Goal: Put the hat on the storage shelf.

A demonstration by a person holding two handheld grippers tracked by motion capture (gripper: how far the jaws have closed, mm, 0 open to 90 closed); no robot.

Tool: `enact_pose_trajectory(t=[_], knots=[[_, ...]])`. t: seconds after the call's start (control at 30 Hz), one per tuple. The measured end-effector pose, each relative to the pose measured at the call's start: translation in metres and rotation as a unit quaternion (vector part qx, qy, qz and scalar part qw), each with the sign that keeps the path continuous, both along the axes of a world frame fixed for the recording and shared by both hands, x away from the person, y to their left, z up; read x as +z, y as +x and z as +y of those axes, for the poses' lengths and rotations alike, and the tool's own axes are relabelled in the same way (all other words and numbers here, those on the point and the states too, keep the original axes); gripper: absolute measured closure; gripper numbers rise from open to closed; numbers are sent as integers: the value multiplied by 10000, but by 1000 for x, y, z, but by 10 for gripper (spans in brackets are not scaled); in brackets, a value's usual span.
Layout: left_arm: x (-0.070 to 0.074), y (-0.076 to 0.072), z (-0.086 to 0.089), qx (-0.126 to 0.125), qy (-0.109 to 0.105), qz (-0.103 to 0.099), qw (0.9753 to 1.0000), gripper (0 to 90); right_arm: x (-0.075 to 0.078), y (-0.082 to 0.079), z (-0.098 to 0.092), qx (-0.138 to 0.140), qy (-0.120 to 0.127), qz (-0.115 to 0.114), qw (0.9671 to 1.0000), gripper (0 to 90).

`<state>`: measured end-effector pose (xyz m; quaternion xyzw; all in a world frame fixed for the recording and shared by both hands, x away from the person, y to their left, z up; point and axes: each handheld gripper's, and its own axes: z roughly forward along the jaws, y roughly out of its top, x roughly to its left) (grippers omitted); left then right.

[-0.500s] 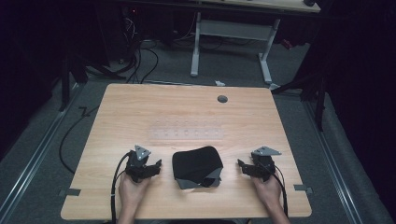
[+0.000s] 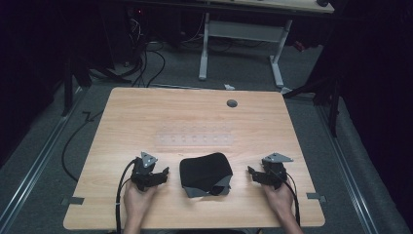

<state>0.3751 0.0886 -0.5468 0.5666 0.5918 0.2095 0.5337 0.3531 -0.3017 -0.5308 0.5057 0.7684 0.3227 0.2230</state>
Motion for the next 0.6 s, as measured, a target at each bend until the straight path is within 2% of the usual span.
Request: enact_pose_trajectory(t=[0.6], knots=[[0, 0, 0, -18, -4, 2, 10000, 268, 0, 0, -1, -32, 24, -9, 10000, 341]])
